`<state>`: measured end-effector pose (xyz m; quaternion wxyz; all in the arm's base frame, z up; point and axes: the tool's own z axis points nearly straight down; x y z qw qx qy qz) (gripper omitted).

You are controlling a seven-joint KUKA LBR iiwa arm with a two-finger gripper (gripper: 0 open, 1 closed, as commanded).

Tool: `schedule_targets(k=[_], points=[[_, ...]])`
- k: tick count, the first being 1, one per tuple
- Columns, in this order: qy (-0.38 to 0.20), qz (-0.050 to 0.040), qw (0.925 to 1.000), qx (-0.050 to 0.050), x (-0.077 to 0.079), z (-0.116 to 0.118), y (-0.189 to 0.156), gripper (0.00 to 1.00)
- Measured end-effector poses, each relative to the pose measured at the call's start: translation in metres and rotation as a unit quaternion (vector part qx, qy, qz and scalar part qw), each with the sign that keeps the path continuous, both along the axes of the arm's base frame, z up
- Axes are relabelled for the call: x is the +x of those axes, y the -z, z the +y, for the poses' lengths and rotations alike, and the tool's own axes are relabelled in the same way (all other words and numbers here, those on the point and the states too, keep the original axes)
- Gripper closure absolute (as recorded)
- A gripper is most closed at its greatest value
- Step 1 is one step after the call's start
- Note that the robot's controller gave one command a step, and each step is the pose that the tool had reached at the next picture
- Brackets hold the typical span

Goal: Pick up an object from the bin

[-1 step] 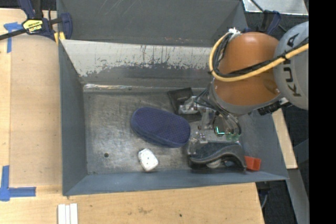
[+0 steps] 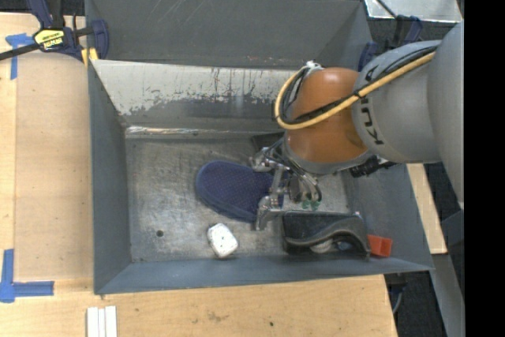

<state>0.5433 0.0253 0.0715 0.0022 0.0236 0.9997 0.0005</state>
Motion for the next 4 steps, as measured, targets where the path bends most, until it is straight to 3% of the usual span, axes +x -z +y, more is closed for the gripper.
schedule_targets(k=[1,2,3,4], points=[[0.078,-0.0008,0.997,0.0,-0.001,0.025,-0.03,0.0],[0.177,-0.001,0.9841,0.0,-0.002,0.031,-0.029,0.0],[0.197,-0.0019,0.9804,-0.001,0.0,0.057,-0.002,0.0],[0.197,-0.0002,0.9805,0.0,0.002,0.056,-0.005,0.0]])
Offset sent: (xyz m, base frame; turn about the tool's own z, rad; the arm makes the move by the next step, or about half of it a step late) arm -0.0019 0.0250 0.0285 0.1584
